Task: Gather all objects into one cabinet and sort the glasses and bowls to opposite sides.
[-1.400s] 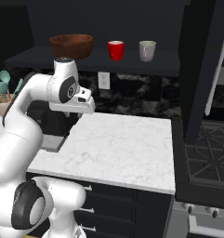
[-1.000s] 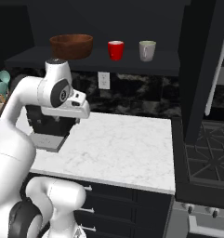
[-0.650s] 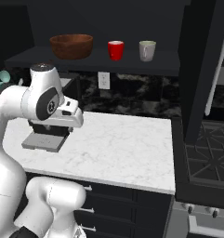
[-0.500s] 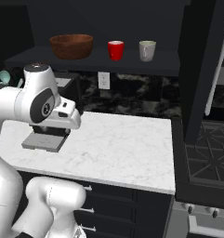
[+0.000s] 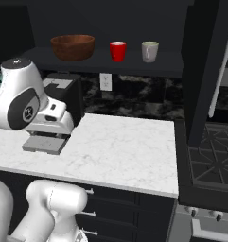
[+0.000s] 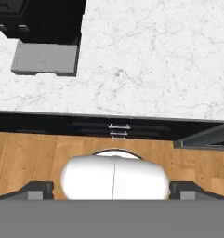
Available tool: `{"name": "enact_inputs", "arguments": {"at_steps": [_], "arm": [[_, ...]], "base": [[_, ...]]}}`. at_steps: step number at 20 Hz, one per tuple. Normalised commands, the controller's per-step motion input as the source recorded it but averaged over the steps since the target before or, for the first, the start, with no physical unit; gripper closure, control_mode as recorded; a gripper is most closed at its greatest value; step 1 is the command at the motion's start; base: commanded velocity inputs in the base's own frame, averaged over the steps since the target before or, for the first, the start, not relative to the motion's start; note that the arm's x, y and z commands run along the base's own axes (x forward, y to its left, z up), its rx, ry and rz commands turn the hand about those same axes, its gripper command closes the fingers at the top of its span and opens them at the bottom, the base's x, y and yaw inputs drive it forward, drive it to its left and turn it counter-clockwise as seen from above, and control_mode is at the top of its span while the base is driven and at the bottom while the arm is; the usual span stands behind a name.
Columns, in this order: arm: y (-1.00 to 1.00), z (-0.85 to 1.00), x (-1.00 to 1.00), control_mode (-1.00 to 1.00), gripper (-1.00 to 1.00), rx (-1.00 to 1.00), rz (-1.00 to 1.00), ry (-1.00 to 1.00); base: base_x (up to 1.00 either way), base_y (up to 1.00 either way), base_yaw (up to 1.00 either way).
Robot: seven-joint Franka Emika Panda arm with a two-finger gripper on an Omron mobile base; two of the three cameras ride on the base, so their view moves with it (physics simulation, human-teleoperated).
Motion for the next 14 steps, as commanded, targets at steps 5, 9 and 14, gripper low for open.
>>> {"name": "enact_inputs", "arguments": {"at_steps": [5, 9, 14], "arm": [[-0.01, 0.24, -0.42, -1.00, -1.00, 0.00, 0.00, 0.00], [-0.05, 0.02, -0.48, -1.00, -1.00, 0.00, 0.00, 0.00], [0.00, 0.00, -0.25, -1.00, -1.00, 0.00, 0.00, 0.00]], "base": [[0.00, 0.00, 0.00], [0.00, 0.00, 0.00], [0.00, 0.00, 0.00]]}}
